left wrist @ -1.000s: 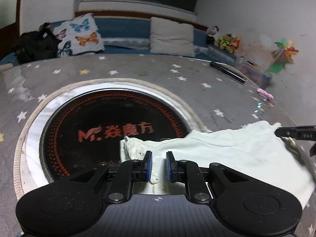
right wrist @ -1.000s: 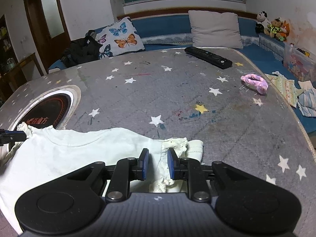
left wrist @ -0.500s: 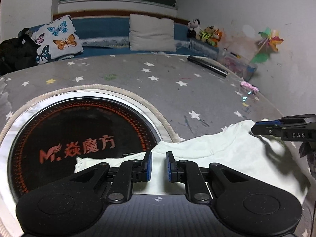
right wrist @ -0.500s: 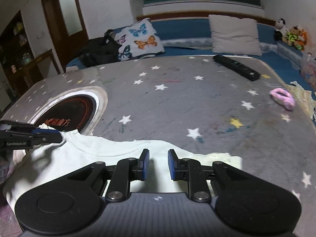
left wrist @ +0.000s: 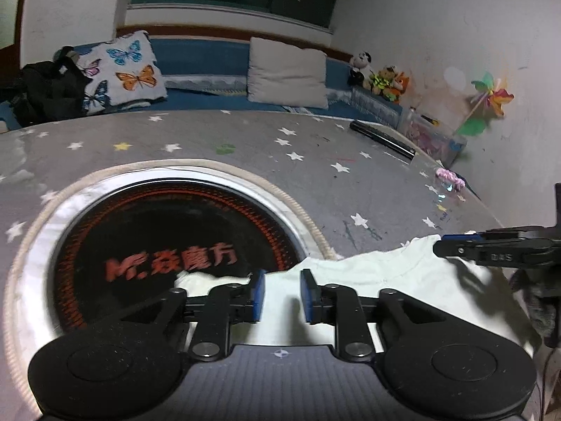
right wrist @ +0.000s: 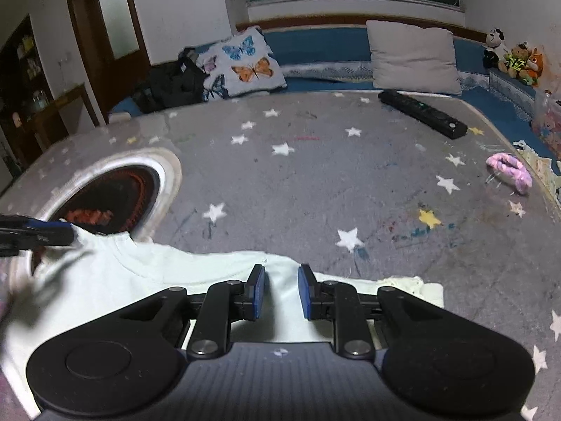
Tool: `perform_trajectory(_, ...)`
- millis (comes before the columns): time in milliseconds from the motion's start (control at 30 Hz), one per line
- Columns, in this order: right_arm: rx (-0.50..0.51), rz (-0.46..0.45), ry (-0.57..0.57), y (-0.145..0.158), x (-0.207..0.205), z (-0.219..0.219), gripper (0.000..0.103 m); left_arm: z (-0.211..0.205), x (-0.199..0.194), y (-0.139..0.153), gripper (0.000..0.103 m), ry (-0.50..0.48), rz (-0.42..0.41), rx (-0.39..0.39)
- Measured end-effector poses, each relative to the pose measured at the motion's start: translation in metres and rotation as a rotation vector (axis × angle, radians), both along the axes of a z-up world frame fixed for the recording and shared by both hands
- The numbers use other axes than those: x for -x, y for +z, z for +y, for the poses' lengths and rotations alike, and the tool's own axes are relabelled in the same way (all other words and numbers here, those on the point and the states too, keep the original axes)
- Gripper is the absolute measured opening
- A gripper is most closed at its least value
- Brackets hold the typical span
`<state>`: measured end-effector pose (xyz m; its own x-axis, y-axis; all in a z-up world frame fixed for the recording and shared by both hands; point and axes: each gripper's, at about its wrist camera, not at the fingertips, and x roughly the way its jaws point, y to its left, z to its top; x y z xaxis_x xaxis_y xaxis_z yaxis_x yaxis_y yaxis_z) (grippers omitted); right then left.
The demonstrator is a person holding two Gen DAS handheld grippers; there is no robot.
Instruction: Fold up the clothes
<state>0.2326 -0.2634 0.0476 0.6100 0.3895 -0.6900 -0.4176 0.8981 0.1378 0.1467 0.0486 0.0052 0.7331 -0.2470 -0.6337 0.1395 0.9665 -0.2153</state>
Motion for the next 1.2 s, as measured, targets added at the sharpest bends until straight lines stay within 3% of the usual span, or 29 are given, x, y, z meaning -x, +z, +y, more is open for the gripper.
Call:
perform_trajectory(67,0.009,-0.014,0.003,0.003,0.004,0.003,0.032,0.007,0.017,0.004,0.033,0.014,-0.004,-0.004)
perform_trajectory(367,0.000,-0.031,0.123,0.026,0.046,0.026,0.036,0.018,0.095,-0.001,0.044,0.070,0.052,-0.002)
perform_trajectory(633,-0.002,0.009,0.286,0.021,0.083,0.071,0.037,0.017,0.128,-0.013,0.041,0.109,0.088,0.043)
perform_trajectory(800,0.011,0.016,0.366,0.019,0.099,0.100,0.037,0.019,0.135,-0.013,0.034,0.114,0.090,0.059)
perform_trajectory(1033,0.019,0.011,0.406,0.026,0.108,0.115,0.037,0.014,0.143,-0.012,0.037,0.120,0.092,0.103)
perform_trajectory(1200,0.022,0.024,0.404,0.032,0.105,0.121,0.037,0.008,0.144,-0.017,0.030,0.117,0.106,0.129)
